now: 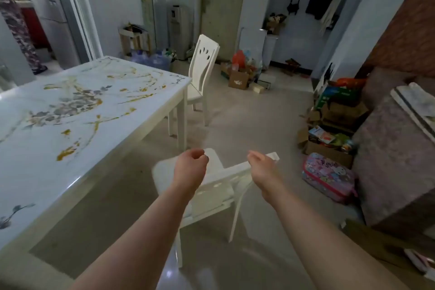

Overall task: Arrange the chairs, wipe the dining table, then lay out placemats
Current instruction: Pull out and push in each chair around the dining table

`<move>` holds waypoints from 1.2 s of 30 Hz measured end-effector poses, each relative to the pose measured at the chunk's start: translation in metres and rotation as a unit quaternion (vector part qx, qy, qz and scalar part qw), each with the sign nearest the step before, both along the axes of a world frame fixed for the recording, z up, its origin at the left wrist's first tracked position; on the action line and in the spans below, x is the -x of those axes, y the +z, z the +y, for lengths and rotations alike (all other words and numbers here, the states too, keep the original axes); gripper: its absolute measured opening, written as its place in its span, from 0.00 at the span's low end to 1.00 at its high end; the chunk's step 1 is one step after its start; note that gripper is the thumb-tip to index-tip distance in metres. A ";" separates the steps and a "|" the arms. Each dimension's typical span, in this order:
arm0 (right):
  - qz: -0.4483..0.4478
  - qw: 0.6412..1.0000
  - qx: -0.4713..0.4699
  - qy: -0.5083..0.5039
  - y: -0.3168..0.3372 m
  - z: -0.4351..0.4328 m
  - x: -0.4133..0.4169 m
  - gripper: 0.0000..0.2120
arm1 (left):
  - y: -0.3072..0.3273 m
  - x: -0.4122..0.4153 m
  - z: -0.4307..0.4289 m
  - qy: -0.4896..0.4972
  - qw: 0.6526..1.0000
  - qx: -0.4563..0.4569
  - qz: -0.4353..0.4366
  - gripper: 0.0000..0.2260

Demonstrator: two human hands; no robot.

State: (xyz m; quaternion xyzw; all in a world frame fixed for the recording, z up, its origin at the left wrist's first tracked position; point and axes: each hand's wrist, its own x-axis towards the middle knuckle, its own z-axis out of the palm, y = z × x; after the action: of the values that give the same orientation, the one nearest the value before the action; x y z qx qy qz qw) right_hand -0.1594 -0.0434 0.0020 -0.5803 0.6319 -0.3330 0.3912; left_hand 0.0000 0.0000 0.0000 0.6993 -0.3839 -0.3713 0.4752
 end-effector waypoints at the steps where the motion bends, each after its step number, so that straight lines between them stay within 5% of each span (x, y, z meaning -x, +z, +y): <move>1: 0.022 1.000 -0.011 0.008 -0.002 -0.008 -0.003 0.15 | -0.001 0.000 -0.008 -0.014 1.000 -0.013 -0.019 0.10; 7: 0.147 0.982 -0.027 0.111 -0.029 -0.053 -0.004 0.21 | -0.040 -0.001 -0.046 -0.105 0.984 -0.096 -0.103 0.04; 11: 0.239 0.955 -0.024 0.177 -0.041 -0.074 0.005 0.24 | -0.064 -0.002 -0.060 -0.151 0.964 -0.151 -0.160 0.29; 17: 0.398 0.861 0.067 0.309 -0.061 -0.100 0.025 0.32 | -0.087 0.008 -0.073 -0.211 0.922 -0.188 -0.266 0.35; 20: 0.461 0.800 0.132 0.360 -0.081 -0.119 0.033 0.35 | -0.097 0.014 -0.077 -0.224 0.877 -0.204 -0.373 0.30; 27: 0.466 0.724 0.227 0.455 -0.119 -0.158 0.047 0.29 | -0.112 0.021 -0.081 -0.182 0.807 -0.236 -0.511 0.14; 32: 0.456 0.705 0.259 0.477 -0.122 -0.170 0.051 0.11 | -0.116 0.026 -0.081 -0.147 0.794 -0.265 -0.527 0.14; 36: 0.431 0.692 0.283 0.505 -0.124 -0.177 0.053 0.08 | -0.116 0.028 -0.080 -0.132 0.784 -0.260 -0.548 0.14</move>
State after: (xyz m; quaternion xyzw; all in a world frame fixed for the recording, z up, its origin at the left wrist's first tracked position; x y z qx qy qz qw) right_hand -0.2124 -0.2206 -0.1223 -0.9750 0.2188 0.0389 0.0025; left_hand -0.0277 -0.0795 -0.1156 0.8245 -0.5572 -0.0703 -0.0692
